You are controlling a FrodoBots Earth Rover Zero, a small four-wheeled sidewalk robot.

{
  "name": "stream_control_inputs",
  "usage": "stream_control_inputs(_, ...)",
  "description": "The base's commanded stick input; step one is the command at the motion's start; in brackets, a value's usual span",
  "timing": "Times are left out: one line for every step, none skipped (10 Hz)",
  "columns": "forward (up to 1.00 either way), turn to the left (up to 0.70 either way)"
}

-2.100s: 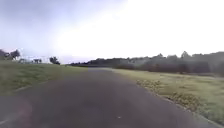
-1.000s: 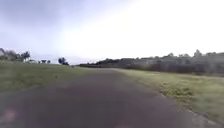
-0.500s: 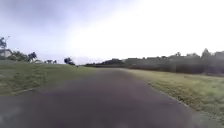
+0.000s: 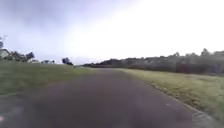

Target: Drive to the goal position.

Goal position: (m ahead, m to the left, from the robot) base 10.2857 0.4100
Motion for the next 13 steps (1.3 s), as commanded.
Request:
stream_control_inputs(1.0,0.0)
stream_control_inputs(1.0,0.0)
stream_control_inputs(1.0,0.0)
stream_control_inputs(1.0,0.0)
stream_control_inputs(1.0,0.0)
stream_control_inputs(1.0,0.0)
stream_control_inputs(1.0,0.0)
stream_control_inputs(1.0,0.0)
stream_control_inputs(1.0,0.0)
stream_control_inputs(1.0,0.0)
stream_control_inputs(1.0,0.0)
stream_control_inputs(1.0,0.0)
stream_control_inputs(1.0,0.0)
